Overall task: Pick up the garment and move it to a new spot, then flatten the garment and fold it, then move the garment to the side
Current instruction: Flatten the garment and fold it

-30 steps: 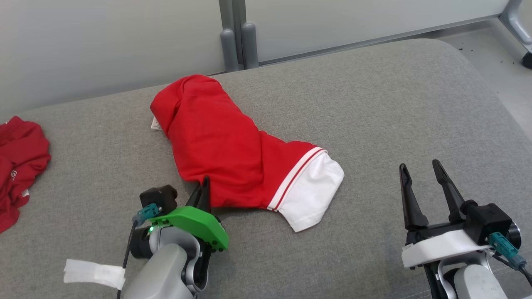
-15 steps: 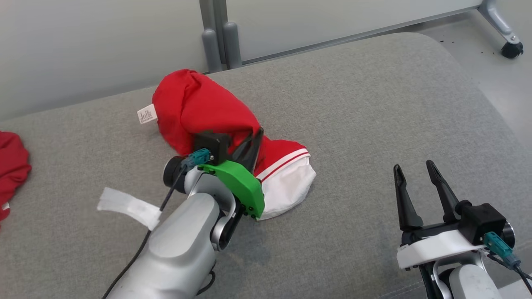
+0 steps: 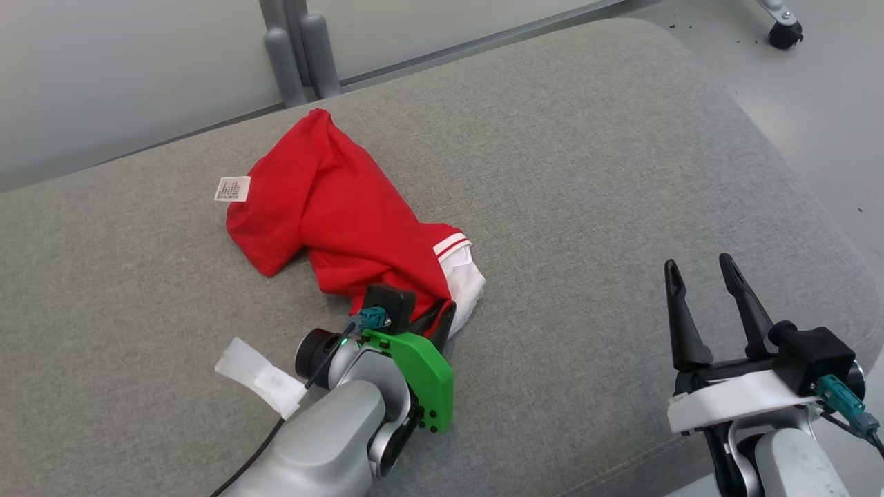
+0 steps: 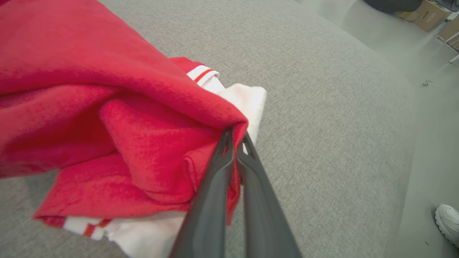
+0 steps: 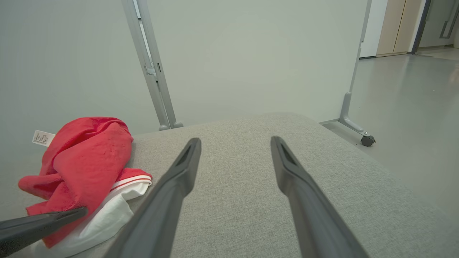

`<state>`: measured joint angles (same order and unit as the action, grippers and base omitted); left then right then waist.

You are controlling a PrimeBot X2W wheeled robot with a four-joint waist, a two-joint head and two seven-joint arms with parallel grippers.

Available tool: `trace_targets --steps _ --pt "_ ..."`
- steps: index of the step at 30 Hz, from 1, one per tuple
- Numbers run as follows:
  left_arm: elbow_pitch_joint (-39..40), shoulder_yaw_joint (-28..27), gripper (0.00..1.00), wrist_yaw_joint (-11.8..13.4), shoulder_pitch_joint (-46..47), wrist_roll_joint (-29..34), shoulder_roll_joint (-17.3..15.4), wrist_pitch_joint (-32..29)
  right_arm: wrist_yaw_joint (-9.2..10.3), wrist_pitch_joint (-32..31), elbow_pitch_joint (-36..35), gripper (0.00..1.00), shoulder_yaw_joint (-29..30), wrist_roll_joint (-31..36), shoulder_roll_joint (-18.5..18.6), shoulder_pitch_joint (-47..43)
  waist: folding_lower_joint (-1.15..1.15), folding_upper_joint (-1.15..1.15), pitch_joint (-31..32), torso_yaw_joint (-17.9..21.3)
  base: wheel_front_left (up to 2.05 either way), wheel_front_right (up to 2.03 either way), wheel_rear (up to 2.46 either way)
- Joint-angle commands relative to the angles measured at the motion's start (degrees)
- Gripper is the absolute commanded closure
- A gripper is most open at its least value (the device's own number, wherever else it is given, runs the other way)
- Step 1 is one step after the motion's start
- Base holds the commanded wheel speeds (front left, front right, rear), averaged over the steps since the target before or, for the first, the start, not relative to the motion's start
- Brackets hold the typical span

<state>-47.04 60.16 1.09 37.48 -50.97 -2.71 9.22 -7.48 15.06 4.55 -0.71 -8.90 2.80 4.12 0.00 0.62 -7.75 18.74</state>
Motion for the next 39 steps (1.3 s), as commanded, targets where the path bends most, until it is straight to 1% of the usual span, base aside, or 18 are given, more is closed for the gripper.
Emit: trace_targets --steps 1,5,6,8,11,12,14,17,20,22,26,30,36,39 --pt "-0.6 0.5 0.0 0.4 0.5 -1.0 -0.3 0.9 -0.03 0.2 -0.2 0.0 0.5 -0.1 0.2 0.6 0.0 -0.62 -0.8 0.1 0.0 0.0 0.0" --pt "-0.3 1.3 0.0 0.7 1.9 -2.7 -0.3 3.5 -0.03 0.2 -0.1 0.0 1.2 0.0 0.1 0.8 0.0 -0.62 -0.5 -1.7 0.0 0.0 0.0" --pt "0.6 1.4 0.0 0.7 2.3 -3.8 -0.3 4.6 -0.03 0.2 -0.3 0.0 1.5 0.0 0.2 0.7 0.0 -0.62 -0.2 -2.9 0.0 0.0 0.0" --pt "2.3 1.1 0.0 0.7 2.7 -4.6 -0.3 5.4 -0.03 0.2 -0.2 0.0 1.9 0.2 0.2 0.6 0.0 -0.62 0.3 -4.4 0.0 0.0 0.0" --pt "4.9 -0.6 0.0 1.5 2.8 -5.9 -0.3 5.9 -0.03 0.2 0.0 0.0 2.0 0.4 0.2 0.3 0.0 -0.62 0.8 -6.6 0.0 0.0 0.0" --pt "4.9 -0.6 0.0 1.5 2.8 -5.9 -0.3 5.9 -0.03 0.2 0.0 0.0 2.0 0.4 0.2 0.3 0.0 -0.62 0.8 -6.6 0.0 0.0 0.0" --pt "6.5 -2.9 0.0 2.5 3.0 -6.2 -0.3 6.0 -0.03 0.2 -0.1 0.0 1.9 0.3 0.2 0.3 0.0 -0.62 1.0 -7.6 0.0 0.0 0.0" --pt "7.6 -7.1 0.0 3.9 1.9 -4.5 -0.3 6.0 -0.03 0.2 -0.3 0.0 1.8 0.1 0.2 0.7 0.0 -0.62 0.9 -8.6 0.0 0.0 0.0" --pt "6.7 -10.5 0.0 4.2 0.2 -3.3 -0.3 5.9 -0.03 0.2 -0.6 0.0 1.6 0.0 0.2 0.9 0.0 -0.62 0.4 -8.9 0.0 0.0 0.0" --pt "5.2 -11.3 0.0 3.3 -0.7 -3.7 -0.3 5.9 -0.03 0.2 -0.7 0.0 1.5 0.0 0.2 0.8 0.0 -0.62 -0.1 -8.9 0.0 0.0 0.0" --pt "2.2 -11.9 0.0 1.1 -1.7 -6.6 -0.3 5.6 -0.03 0.2 -0.2 0.0 2.0 0.4 0.2 1.1 0.0 -0.62 -0.9 -8.5 0.0 0.0 0.0" --pt "-1.4 -11.8 0.0 1.4 -0.4 -7.7 -0.3 5.9 -0.03 0.2 -0.3 0.0 1.7 0.5 0.2 1.8 0.0 -0.62 -1.7 -7.4 0.0 0.0 0.0" --pt "-3.4 -11.2 0.0 0.1 1.1 -8.4 -0.3 6.0 -0.03 0.2 -0.3 0.0 2.2 0.6 0.2 1.9 0.0 -0.62 -2.4 -6.1 0.0 0.0 0.0" --pt "-3.3 -11.2 0.0 -0.5 1.7 -7.7 -0.3 6.0 -0.03 0.2 -0.2 0.0 2.2 0.6 0.2 1.9 0.0 -0.62 -2.6 -5.7 0.0 0.0 0.0"
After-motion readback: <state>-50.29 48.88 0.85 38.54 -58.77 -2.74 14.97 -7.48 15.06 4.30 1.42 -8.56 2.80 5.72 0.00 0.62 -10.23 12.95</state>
